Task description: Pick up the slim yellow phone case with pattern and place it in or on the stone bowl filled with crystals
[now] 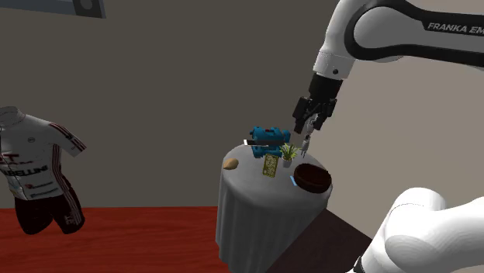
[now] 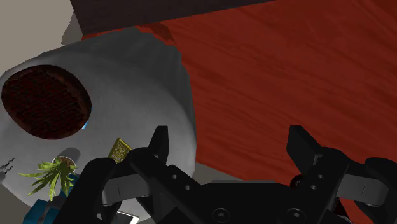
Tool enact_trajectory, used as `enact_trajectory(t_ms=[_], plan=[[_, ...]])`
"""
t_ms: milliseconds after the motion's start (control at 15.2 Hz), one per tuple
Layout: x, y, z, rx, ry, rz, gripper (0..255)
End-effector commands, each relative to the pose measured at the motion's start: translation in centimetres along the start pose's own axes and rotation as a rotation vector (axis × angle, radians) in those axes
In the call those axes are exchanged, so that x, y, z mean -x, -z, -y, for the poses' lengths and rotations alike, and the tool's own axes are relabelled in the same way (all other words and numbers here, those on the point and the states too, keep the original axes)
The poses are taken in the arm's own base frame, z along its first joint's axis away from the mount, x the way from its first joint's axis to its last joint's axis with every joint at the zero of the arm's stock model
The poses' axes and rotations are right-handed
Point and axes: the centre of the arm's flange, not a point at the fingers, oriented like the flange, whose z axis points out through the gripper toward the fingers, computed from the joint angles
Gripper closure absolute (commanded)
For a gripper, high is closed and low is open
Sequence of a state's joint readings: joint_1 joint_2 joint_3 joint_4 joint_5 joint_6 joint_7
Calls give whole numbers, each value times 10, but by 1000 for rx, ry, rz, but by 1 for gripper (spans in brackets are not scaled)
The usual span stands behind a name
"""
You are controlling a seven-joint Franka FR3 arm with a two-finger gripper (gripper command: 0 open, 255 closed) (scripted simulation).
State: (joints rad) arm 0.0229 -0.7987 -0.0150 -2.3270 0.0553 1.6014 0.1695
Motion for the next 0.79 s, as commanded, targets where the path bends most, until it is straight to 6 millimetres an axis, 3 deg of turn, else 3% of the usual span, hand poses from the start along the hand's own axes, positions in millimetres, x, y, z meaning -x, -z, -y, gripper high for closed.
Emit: enact_trajectory(t_ms=[0, 726], plan=[[0, 0, 0, 0, 0, 0, 0], [-75, -94, -79, 5, 16, -8, 0]])
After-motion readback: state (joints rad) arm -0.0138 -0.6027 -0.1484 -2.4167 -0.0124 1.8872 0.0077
